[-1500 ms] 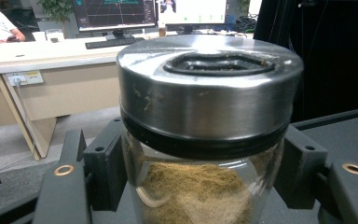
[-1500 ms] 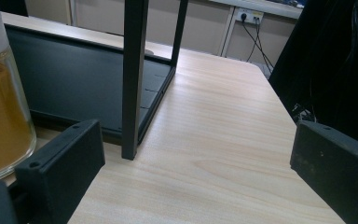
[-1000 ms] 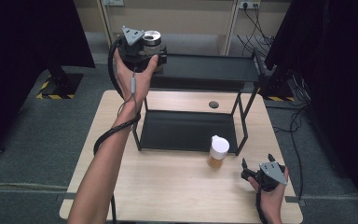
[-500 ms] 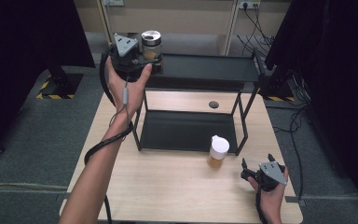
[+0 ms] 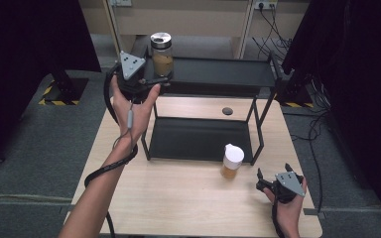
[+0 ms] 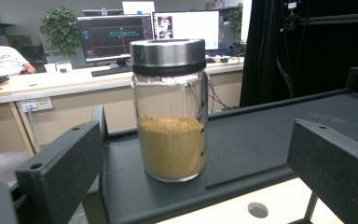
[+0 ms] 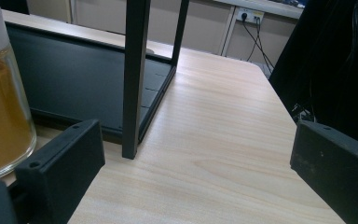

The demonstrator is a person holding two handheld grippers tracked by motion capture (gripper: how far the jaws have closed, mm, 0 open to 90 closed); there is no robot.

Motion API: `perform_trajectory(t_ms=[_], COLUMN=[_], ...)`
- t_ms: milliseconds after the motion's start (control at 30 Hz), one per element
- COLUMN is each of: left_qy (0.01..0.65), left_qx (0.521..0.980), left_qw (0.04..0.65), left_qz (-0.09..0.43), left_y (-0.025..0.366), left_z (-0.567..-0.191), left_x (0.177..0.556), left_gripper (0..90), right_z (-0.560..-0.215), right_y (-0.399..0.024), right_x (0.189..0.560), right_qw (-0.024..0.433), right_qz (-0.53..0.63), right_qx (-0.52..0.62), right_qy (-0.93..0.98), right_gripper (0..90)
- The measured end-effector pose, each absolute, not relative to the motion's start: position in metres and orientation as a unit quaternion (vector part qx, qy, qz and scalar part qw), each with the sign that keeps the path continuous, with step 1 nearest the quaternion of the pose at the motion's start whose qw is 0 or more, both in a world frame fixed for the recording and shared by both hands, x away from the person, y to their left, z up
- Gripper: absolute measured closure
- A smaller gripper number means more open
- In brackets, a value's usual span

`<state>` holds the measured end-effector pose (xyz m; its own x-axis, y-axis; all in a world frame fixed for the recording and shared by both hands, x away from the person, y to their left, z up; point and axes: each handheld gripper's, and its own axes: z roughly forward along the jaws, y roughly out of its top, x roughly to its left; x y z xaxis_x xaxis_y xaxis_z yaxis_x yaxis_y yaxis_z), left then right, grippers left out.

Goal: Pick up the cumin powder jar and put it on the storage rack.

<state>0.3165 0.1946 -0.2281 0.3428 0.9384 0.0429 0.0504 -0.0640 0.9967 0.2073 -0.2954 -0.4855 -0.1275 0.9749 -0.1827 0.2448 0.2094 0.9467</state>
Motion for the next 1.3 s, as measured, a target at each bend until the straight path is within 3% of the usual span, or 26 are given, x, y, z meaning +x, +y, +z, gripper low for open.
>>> perform_trajectory(t_ms=[700,1300], left_qy=[0.382,0.379], left_qx=[0.610,0.623], left_qw=[0.559,0.552], left_qz=[0.411,0.404], left_y=[0.208,0.214], left_z=[-0.262,-0.289], left_x=[0.278,0.267], left_gripper=[3.0,3.0], right_z=[-0.486,-0.486], right_y=[-0.294,-0.293], right_x=[0.207,0.207], right_qw=[0.455,0.456], right_qz=[0.402,0.400], right_qx=[0.480,0.479], right_qy=[0.634,0.635], right_gripper=[3.0,3.0])
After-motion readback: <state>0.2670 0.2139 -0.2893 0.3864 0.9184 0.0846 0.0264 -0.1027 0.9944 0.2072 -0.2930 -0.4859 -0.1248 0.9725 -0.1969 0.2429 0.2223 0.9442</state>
